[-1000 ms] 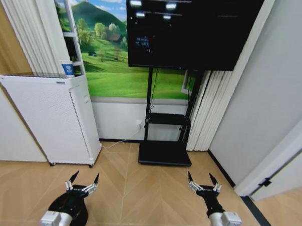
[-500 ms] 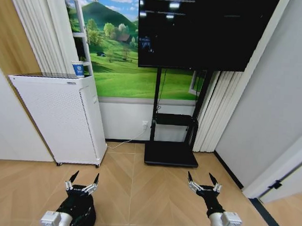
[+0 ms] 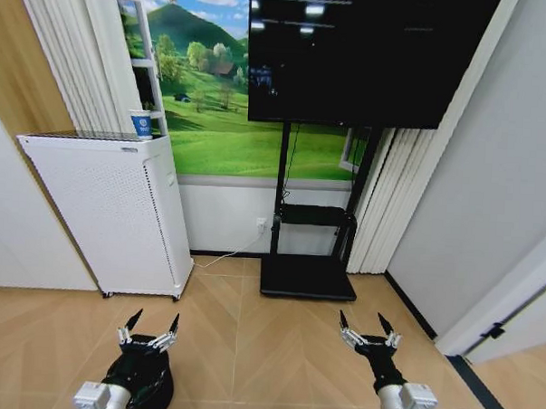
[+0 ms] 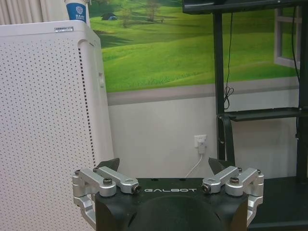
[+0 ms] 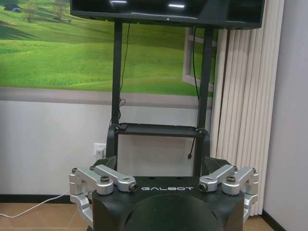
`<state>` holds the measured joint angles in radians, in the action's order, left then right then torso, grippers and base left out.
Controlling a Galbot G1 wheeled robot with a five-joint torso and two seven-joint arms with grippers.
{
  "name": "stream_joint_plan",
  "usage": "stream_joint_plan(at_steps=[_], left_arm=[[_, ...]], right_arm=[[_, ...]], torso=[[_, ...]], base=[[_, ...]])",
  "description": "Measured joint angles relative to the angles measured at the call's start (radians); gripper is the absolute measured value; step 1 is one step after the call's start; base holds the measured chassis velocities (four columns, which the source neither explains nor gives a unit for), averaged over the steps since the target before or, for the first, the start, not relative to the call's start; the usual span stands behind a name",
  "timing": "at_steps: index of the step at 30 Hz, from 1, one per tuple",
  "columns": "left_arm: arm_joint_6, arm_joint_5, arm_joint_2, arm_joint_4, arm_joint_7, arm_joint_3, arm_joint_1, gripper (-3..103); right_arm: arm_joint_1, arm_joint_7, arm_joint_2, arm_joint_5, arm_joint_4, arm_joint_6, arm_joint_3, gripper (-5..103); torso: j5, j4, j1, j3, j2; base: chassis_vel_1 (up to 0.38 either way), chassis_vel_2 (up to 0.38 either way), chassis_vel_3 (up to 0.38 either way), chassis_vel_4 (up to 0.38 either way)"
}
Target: Pick up the trash bin and place the garbage on the floor into it.
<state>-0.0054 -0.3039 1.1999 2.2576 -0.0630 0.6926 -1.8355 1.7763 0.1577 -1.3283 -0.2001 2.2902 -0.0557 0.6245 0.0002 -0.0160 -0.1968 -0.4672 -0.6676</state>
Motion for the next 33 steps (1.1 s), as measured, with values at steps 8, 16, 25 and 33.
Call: stream_joint_plan(at_steps=[8, 16, 25, 33], left_arm=[[0.0, 0.0, 0.0, 0.0, 0.0, 0.0, 0.0, 100], [0.0, 0.0, 0.0, 0.0, 0.0, 0.0, 0.0, 100], [0.0, 0.0, 0.0, 0.0, 0.0, 0.0, 0.0, 100], [0.0, 0.0, 0.0, 0.0, 0.0, 0.0, 0.0, 100]], right_arm=[[0.0, 0.0, 0.0, 0.0, 0.0, 0.0, 0.0, 100], [0.0, 0.0, 0.0, 0.0, 0.0, 0.0, 0.0, 100], [0.0, 0.0, 0.0, 0.0, 0.0, 0.0, 0.0, 100], [0.0, 0.0, 0.0, 0.0, 0.0, 0.0, 0.0, 100]], torso=[[-0.0004, 0.0001, 0.0, 0.0, 0.0], [-0.0002, 0.0002, 0.0, 0.0, 0.0], [-0.0015, 0.0001, 0.0, 0.0, 0.0], [0.0003, 0.0001, 0.0, 0.0, 0.0]], base=[[0.19, -0.191, -0.197, 0.209], [0.283, -0.282, -0.283, 0.288], [0.355, -0.364, -0.372, 0.368], [0.368, -0.347, -0.37, 0.34]])
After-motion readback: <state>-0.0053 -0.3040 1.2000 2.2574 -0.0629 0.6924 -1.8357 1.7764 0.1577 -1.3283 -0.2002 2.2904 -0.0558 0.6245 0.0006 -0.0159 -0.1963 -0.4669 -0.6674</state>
